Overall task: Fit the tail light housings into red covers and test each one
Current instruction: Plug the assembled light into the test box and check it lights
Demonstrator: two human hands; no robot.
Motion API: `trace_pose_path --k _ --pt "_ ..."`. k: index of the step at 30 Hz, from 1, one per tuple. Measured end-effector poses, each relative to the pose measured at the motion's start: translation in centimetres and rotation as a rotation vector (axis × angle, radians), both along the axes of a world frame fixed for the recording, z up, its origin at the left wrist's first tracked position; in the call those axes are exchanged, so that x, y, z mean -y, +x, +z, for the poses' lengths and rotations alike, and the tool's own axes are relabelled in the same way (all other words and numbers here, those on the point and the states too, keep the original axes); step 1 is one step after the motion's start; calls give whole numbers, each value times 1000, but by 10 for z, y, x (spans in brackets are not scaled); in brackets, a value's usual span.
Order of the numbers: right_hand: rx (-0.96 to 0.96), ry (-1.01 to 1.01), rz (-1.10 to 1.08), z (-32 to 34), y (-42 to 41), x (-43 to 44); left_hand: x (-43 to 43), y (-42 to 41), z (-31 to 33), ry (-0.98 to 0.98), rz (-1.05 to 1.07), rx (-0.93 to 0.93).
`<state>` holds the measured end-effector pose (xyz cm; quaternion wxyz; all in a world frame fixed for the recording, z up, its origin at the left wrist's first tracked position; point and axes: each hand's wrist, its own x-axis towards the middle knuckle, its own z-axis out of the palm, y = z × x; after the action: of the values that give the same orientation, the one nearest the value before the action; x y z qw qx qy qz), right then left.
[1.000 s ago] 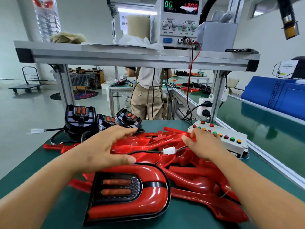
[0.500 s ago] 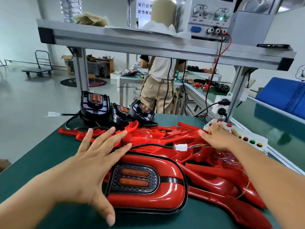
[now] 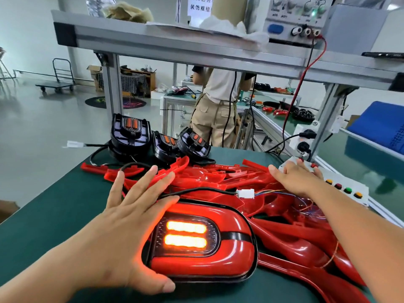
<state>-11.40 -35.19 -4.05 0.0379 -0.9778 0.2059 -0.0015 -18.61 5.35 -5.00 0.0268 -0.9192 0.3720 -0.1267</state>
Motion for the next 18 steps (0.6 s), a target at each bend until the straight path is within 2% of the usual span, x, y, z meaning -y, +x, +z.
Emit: trace_pose_path --k 9,18 --pt "46 4 -14 -14 2 6 16 15 -2 -67 -56 22" --pt "44 -19 -40 -20 0 7 19 15 -7 -51 -23 87"
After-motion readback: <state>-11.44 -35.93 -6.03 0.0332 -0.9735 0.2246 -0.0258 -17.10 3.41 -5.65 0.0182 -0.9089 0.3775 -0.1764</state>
